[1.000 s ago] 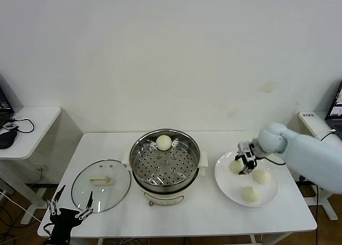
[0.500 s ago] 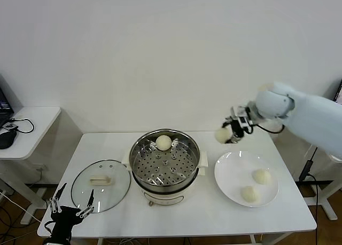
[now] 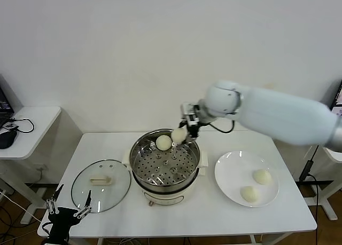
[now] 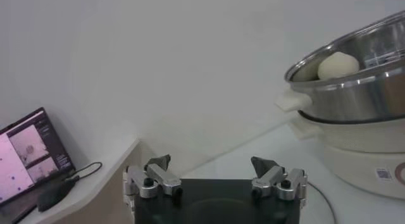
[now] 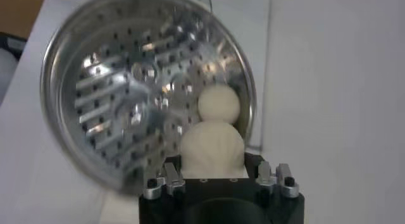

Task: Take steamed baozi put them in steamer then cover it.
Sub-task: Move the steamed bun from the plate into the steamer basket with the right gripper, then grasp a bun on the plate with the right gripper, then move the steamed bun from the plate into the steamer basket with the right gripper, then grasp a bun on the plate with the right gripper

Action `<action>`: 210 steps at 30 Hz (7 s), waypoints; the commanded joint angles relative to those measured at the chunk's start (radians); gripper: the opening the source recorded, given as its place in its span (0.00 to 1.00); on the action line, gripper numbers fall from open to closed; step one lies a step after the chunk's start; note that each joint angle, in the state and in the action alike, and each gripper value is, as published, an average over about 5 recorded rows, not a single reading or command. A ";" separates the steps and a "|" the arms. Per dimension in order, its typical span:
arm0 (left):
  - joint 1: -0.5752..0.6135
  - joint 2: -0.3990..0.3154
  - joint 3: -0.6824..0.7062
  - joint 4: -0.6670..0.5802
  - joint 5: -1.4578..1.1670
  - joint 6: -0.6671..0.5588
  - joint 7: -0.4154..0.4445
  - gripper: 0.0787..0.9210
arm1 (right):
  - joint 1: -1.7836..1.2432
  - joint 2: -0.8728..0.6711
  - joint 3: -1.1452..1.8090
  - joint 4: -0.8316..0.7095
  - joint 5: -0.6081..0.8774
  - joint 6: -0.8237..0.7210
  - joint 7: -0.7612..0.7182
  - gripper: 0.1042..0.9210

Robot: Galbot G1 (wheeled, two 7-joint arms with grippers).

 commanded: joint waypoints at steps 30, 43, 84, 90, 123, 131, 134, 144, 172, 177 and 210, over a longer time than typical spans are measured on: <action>0.006 -0.002 -0.020 0.001 -0.012 -0.017 -0.003 0.88 | -0.005 0.160 -0.039 -0.115 -0.079 -0.061 -0.123 0.88; -0.002 0.010 0.002 0.000 -0.011 -0.015 0.000 0.88 | 0.200 -0.385 -0.079 0.189 -0.231 0.179 -0.367 0.88; 0.014 0.002 0.031 0.023 0.022 -0.009 0.000 0.88 | -0.718 -0.643 0.434 0.099 -0.657 0.309 -0.314 0.88; 0.015 0.004 0.021 0.026 0.019 -0.009 0.001 0.88 | -0.726 -0.604 0.441 0.056 -0.659 0.299 -0.298 0.88; 0.024 0.000 0.007 0.020 0.015 -0.013 -0.001 0.88 | -0.575 -0.597 0.414 0.044 -0.590 0.268 -0.349 0.57; 0.018 0.002 0.014 0.015 0.014 -0.013 -0.001 0.88 | -0.356 -0.621 0.408 0.076 -0.488 0.264 -0.366 0.57; 0.017 0.005 0.017 0.013 0.014 -0.013 -0.001 0.88 | -0.261 -0.611 0.380 0.079 -0.443 0.262 -0.366 0.57; 0.012 0.016 0.019 0.009 0.009 -0.013 0.000 0.88 | 0.094 -0.450 0.173 0.106 -0.323 0.246 -0.331 0.58; 0.040 -0.013 -0.047 -0.017 -0.007 -0.012 0.001 0.88 | -0.030 0.069 -0.106 0.077 -0.386 0.560 -0.127 0.58; 0.039 -0.017 -0.051 -0.016 -0.009 -0.013 0.002 0.88 | -0.074 0.103 -0.116 0.059 -0.490 0.623 -0.121 0.58; 0.011 -0.002 -0.041 0.005 -0.018 -0.017 0.001 0.88 | 0.151 -0.281 -0.022 0.188 -0.272 0.414 -0.273 0.88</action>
